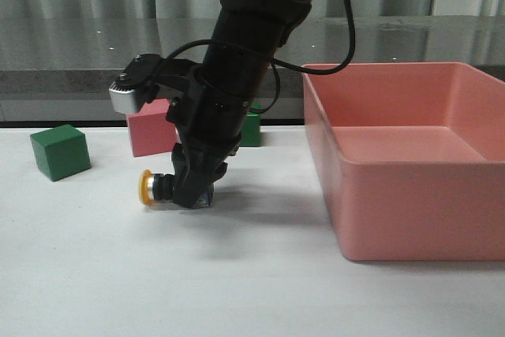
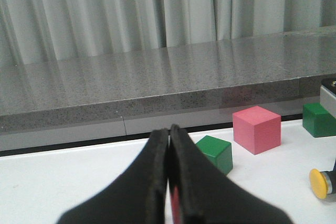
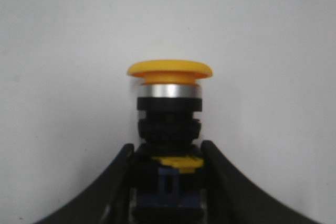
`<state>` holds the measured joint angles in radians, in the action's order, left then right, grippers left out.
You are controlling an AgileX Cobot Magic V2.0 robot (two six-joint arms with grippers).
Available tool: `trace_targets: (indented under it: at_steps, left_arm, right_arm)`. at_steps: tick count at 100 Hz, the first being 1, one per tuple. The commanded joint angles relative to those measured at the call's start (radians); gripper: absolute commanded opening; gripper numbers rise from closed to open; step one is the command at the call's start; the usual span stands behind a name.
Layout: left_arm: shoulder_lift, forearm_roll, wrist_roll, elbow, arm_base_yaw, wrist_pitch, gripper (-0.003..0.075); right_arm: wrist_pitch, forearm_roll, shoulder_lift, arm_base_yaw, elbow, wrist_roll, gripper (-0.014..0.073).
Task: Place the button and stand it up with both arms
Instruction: 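Lift the button out of the bin and lower it onto the table, then open the right gripper and raise it away from the button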
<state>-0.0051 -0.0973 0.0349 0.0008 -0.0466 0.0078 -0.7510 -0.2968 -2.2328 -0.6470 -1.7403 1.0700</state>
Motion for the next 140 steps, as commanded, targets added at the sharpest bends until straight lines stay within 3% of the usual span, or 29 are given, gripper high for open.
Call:
trace_targets:
  at_steps: [1, 11, 28, 37, 73, 90, 97, 104, 126, 140]
  left_arm:
    - [-0.031, 0.002, 0.011, 0.030, 0.001, -0.078, -0.0019]
    - [-0.031, 0.002, 0.011, 0.030, 0.001, -0.078, -0.0019]
    - [-0.031, 0.002, 0.011, 0.030, 0.001, -0.078, -0.0019]
    - [-0.031, 0.002, 0.011, 0.030, 0.001, -0.078, -0.0019]
    - [-0.031, 0.002, 0.011, 0.030, 0.001, -0.078, -0.0019]
    - [-0.031, 0.002, 0.011, 0.030, 0.001, -0.078, -0.0019]
    - [-0.031, 0.002, 0.011, 0.030, 0.001, -0.078, -0.0019]
    - [-0.031, 0.002, 0.011, 0.030, 0.001, -0.078, -0.0019]
    - [-0.031, 0.002, 0.011, 0.030, 0.001, -0.078, -0.0019]
    - [-0.031, 0.002, 0.011, 0.030, 0.001, -0.078, -0.0019]
  right_arm:
    - [0.030, -0.015, 0.065, -0.001, -0.035, 0.011, 0.0013]
    - [0.029, -0.015, 0.065, -0.001, -0.035, 0.011, 0.0125]
    - [0.028, -0.017, 0.065, -0.001, -0.035, 0.010, 0.0491]
    - [0.028, -0.017, 0.065, -0.001, -0.035, 0.010, 0.0603]
    - [-0.057, -0.010, 0.145, 0.002, -0.075, -0.028, 0.0604]
    - [-0.114, 0.062, 0.233, 0.006, -0.148, -0.185, 0.0603]
    - [-0.148, 0.104, 0.270, 0.012, -0.181, -0.275, 0.0573]
    - [-0.192, 0.147, 0.304, 0.021, -0.214, -0.356, 0.0476]
    - [-0.327, 0.287, 0.394, 0.055, -0.256, -0.489, -0.0121]
    - [-0.350, 0.326, 0.441, 0.100, -0.256, -0.619, -0.0109]
